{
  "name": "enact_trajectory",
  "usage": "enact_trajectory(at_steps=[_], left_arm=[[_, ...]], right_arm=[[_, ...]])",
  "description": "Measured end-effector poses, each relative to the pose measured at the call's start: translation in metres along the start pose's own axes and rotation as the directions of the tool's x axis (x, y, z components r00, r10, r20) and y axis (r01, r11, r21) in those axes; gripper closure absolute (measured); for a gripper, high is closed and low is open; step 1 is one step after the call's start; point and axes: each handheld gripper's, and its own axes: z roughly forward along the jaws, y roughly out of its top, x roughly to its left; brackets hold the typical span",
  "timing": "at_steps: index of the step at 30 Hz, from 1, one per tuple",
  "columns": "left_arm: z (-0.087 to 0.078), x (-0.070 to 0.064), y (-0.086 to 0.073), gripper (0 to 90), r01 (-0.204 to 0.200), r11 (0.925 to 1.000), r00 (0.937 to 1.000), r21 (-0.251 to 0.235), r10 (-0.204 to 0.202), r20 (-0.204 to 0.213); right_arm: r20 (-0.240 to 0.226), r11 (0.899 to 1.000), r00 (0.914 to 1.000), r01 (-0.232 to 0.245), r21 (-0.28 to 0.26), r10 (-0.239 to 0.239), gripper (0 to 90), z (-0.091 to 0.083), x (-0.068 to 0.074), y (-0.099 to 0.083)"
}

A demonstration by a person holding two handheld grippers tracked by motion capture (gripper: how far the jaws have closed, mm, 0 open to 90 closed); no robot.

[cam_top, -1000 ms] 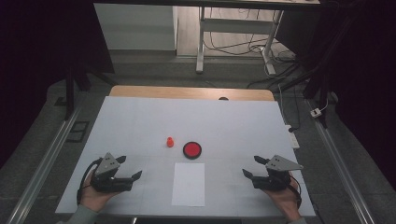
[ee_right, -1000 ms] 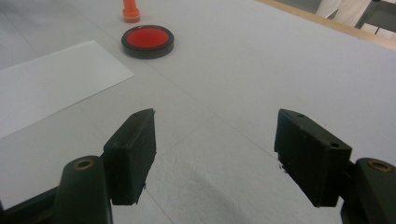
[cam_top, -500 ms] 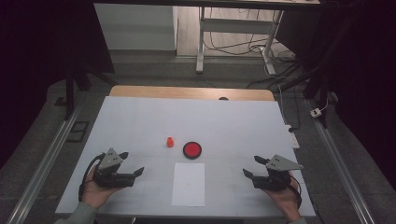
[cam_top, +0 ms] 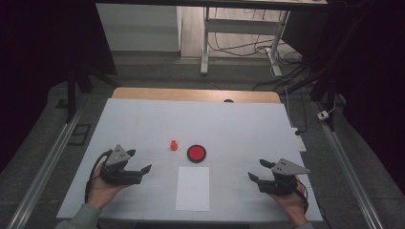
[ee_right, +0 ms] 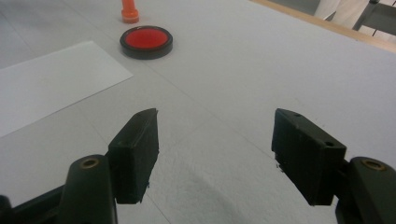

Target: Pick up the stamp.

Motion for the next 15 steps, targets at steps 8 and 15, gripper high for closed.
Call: enact_trajectory(at_steps=[8,15], left_arm=[[0.002,-0.005,0.018,18.6,-0.029,0.9995,0.9995,-0.013,0.029,0.016],[0.012,-0.004,0.027,18.9,-0.038,0.9992,0.9993,0.014,0.038,0.006]], right_arm=[[0.0,1.0,1.0,0.001,-0.004,-0.001,32.1,0.002,0.001,0.001],[-0.005,1.0,1.0,0.005,-0.002,-0.005,32.0,0.003,0.001,0.0]])
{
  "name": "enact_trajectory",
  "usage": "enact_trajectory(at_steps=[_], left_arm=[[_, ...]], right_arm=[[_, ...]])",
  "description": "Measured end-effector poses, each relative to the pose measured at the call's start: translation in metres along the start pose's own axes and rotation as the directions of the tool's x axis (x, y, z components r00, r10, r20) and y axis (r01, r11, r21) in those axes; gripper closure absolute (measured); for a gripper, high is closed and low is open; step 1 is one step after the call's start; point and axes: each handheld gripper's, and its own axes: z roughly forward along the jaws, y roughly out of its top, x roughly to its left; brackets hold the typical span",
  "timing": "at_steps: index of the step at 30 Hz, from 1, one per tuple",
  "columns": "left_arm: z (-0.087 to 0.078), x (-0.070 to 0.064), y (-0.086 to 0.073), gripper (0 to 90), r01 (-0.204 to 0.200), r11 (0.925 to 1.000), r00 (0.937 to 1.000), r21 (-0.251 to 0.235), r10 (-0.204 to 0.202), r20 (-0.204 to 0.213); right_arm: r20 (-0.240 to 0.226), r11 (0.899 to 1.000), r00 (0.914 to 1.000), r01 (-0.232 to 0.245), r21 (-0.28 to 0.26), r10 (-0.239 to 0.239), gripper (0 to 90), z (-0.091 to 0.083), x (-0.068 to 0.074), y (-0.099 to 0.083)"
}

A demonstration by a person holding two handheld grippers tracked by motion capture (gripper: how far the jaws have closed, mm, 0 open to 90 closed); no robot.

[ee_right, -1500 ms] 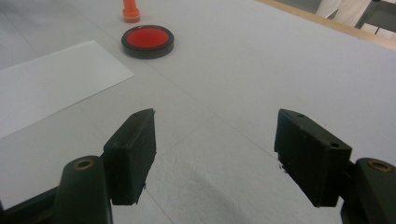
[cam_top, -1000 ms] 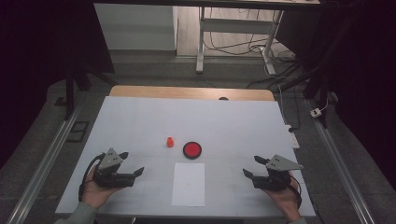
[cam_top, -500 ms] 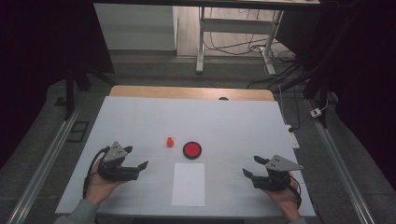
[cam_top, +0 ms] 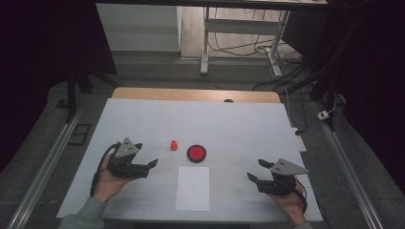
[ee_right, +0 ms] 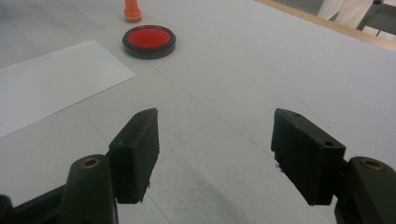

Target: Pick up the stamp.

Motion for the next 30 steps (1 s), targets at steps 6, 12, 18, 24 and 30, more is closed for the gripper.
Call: enact_trajectory(at_steps=[6,12,18,24,30], left_arm=[[0.007,0.002,0.006,19.5,-0.002,1.0,1.0,0.003,0.002,-0.003],[0.017,0.004,0.012,19.8,-0.009,0.9999,1.0,0.013,0.009,0.002],[0.026,0.005,0.015,20.5,0.002,0.9996,1.0,0.027,-0.002,0.0],[0.037,0.009,0.018,20.7,0.014,0.9992,0.9999,0.036,-0.015,0.008],[0.047,0.011,0.022,21.2,0.021,0.9991,0.9996,0.037,-0.022,0.017]], right_arm=[[-0.004,1.0,1.0,-0.002,0.004,0.002,32.0,0.001,0.0,0.0],[-0.006,1.0,1.0,-0.003,0.002,0.003,32.0,0.003,0.0,-0.001],[-0.01,1.0,0.9999,-0.004,0.003,0.004,32.0,0.002,0.002,0.002],[-0.014,1.0,0.9999,-0.002,0.007,0.002,31.9,0.003,0.002,0.002],[-0.016,1.0,0.9998,0.008,0.01,-0.008,31.9,0.004,0.005,0.002]])
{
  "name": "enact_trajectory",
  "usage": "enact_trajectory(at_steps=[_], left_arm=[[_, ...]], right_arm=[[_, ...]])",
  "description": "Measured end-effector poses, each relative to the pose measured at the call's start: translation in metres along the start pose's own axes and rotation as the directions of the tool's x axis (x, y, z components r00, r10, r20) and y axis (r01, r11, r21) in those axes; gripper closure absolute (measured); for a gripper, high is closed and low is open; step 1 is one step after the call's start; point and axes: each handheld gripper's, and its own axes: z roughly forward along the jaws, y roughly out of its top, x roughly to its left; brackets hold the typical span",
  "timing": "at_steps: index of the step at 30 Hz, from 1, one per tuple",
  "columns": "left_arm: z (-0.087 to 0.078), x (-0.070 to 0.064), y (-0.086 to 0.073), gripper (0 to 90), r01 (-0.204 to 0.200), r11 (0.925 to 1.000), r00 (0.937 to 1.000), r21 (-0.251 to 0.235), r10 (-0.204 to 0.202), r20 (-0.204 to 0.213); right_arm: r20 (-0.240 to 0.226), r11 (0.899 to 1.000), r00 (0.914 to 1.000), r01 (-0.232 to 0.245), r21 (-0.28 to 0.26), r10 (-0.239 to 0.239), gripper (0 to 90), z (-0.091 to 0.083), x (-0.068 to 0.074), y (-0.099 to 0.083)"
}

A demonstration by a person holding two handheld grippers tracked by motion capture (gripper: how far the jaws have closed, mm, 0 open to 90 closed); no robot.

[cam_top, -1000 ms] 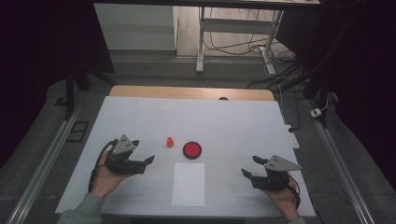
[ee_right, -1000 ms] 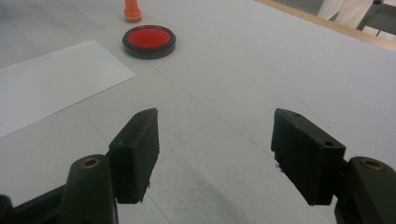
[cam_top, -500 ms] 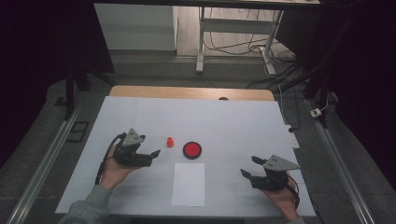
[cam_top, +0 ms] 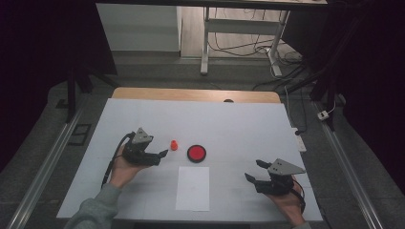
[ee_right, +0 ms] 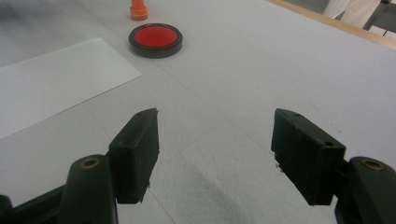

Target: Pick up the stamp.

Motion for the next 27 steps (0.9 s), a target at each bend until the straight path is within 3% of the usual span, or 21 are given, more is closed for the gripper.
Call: enact_trajectory(at_steps=[6,27], left_arm=[[0.016,0.001,0.009,22.4,-0.006,1.0,0.9999,0.006,0.006,0.009],[0.047,0.006,0.012,26.9,0.002,0.9999,0.9999,0.015,-0.003,0.015]], right_arm=[[0.009,1.0,1.0,0.0,0.01,0.0,31.9,0.0,-0.001,-0.001],[0.005,1.0,1.0,-0.007,0.019,0.007,31.9,0.001,-0.002,-0.003]])
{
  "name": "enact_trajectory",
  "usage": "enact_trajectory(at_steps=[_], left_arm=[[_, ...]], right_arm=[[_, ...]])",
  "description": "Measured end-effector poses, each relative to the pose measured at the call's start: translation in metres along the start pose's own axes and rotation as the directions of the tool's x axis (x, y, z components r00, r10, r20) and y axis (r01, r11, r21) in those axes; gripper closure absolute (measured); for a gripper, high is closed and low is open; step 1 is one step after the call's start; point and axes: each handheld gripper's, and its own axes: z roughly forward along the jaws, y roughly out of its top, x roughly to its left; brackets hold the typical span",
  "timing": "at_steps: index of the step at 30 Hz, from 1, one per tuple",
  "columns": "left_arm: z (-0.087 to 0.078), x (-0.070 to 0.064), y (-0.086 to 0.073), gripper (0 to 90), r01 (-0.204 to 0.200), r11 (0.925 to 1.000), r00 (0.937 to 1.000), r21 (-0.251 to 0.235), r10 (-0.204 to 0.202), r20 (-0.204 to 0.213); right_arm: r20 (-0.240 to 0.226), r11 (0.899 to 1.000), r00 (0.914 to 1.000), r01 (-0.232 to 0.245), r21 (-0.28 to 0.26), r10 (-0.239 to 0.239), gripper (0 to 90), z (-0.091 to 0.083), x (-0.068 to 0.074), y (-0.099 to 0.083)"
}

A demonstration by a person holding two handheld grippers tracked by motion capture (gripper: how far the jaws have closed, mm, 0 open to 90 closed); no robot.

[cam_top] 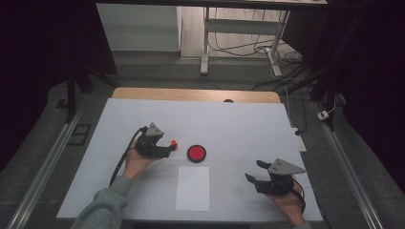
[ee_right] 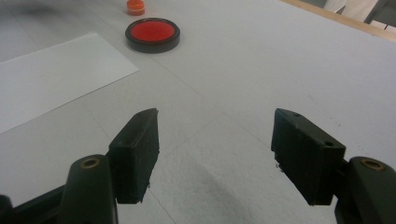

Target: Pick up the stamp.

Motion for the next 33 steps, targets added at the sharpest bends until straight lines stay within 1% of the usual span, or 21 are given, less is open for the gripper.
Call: enact_trajectory(at_steps=[3,5,6,9,10,13,14,19,24,28,29,30,31,33], left_arm=[[0.004,-0.001,0.001,28.1,-0.002,1.0,1.0,0.0,0.002,-0.002],[0.006,-0.001,0.001,28.6,-0.002,1.0,1.0,-0.001,0.002,0.0],[0.007,0.0,0.001,28.9,0.0,1.0,1.0,-0.001,0.0,0.0],[0.009,0.001,0.001,29.9,0.003,1.0,1.0,0.002,-0.003,0.001],[0.009,0.001,0.001,30.5,0.003,1.0,1.0,0.004,-0.003,0.001],[0.011,0.001,0.0,32.1,0.004,1.0,1.0,0.006,-0.004,-0.001],[0.011,0.001,0.0,32.5,0.002,1.0,1.0,0.006,-0.002,0.001],[0.016,0.001,-0.001,35.1,-0.01,0.9998,0.9999,0.017,0.01,0.008],[0.023,0.001,-0.003,38.1,-0.019,0.9992,0.9998,0.035,0.019,-0.001],[0.029,0.002,-0.004,39.8,-0.031,0.9989,0.9995,0.036,0.032,-0.008],[0.031,0.003,-0.005,41.6,-0.03,0.9989,0.9995,0.035,0.031,-0.005],[0.032,0.003,-0.005,43.4,-0.028,0.999,0.9996,0.033,0.028,0.0],[0.034,0.004,-0.006,43.4,-0.029,0.999,0.9996,0.035,0.029,0.004],[0.037,0.005,-0.007,47.4,-0.032,0.9988,0.9994,0.037,0.032,0.01]], right_arm=[[0.0,1.0,1.0,0.003,0.001,-0.003,31.9,0.0,0.0,0.0],[0.007,1.0,1.0,0.002,0.005,-0.002,31.9,0.0,0.0,-0.001],[-0.002,1.0,1.0,0.001,0.003,-0.001,31.9,0.0,0.0,-0.001],[0.0,1.0,1.0,0.004,0.005,-0.004,31.9,0.001,-0.001,-0.001],[0.008,1.0,1.0,0.005,0.007,-0.005,31.9,0.001,0.0,-0.001],[0.009,1.0,0.9999,0.004,0.008,-0.005,32.0,0.001,-0.001,-0.001],[0.002,1.0,1.0,0.003,0.005,-0.003,32.0,0.001,-0.001,-0.001],[0.007,1.0,1.0,0.003,0.014,-0.003,32.0,0.001,0.0,-0.002],[0.0,1.0,1.0,0.008,0.016,-0.008,31.9,0.002,0.0,-0.003],[-0.002,1.0,1.0,0.006,0.018,-0.006,31.9,0.002,0.0,-0.003],[0.004,1.0,1.0,0.006,0.024,-0.007,31.9,0.002,0.0,-0.003],[0.004,1.0,1.0,0.008,0.023,-0.008,31.9,0.002,0.0,-0.003],[0.004,1.0,1.0,0.008,0.023,-0.008,31.9,0.002,0.0,-0.003],[0.002,1.0,1.0,0.007,0.024,-0.007,31.9,0.003,-0.001,-0.004]])
